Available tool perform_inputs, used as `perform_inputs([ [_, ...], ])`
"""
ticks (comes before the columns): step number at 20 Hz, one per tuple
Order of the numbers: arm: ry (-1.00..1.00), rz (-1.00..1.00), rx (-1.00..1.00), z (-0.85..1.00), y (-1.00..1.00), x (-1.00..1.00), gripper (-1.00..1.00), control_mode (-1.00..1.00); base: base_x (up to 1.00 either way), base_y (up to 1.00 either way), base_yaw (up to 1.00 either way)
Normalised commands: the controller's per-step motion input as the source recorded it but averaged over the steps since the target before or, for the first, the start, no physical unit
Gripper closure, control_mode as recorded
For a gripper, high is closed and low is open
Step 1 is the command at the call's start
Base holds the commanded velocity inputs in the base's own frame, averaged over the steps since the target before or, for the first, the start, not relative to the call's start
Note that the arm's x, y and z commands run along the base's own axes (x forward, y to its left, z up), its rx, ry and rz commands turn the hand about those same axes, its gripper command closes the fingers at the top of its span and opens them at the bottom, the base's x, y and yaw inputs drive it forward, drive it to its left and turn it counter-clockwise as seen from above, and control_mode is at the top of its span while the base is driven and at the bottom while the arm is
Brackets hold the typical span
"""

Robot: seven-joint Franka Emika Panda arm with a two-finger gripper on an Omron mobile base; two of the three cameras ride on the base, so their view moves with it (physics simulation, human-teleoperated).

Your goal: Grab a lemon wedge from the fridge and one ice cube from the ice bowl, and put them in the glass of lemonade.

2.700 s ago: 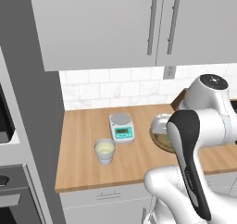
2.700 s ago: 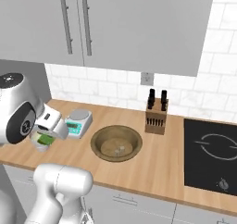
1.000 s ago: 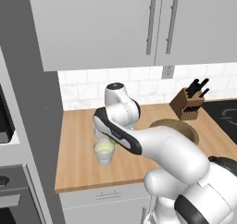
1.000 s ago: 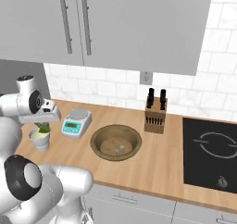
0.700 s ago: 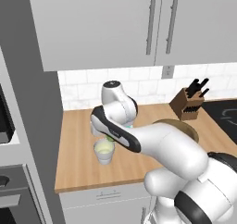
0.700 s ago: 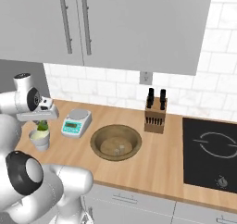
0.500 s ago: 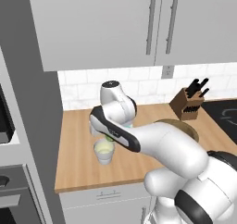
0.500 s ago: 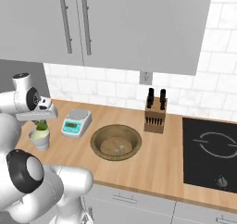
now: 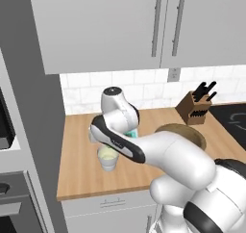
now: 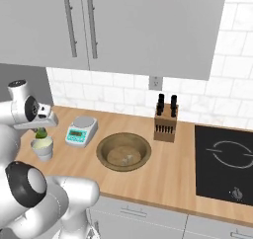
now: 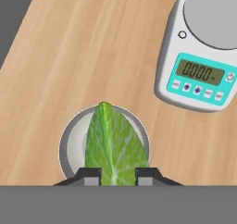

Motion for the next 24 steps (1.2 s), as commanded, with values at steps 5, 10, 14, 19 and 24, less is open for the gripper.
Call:
perform_inputs([
  [5, 0.00, 0.03, 0.07, -0.20, 0.00, 0.00, 1.00, -1.00, 0.00, 0.00, 0.00],
  [10, 0.00, 0.01, 0.04, 0.00, 0.05, 0.00, 1.00, -1.00, 0.00, 0.00, 0.00],
  [14, 0.00, 0.00, 0.00, 0.00, 0.10, 0.07, 1.00, -1.00, 0.00, 0.00, 0.00],
  [19, 0.00, 0.00, 0.00, 0.00, 0.00, 0.20, 1.00, -1.00, 0.00, 0.00, 0.00],
  [24, 0.00, 0.00, 0.00, 0.00, 0.00, 0.01, 1.00, -1.00, 0.00, 0.00, 0.00],
])
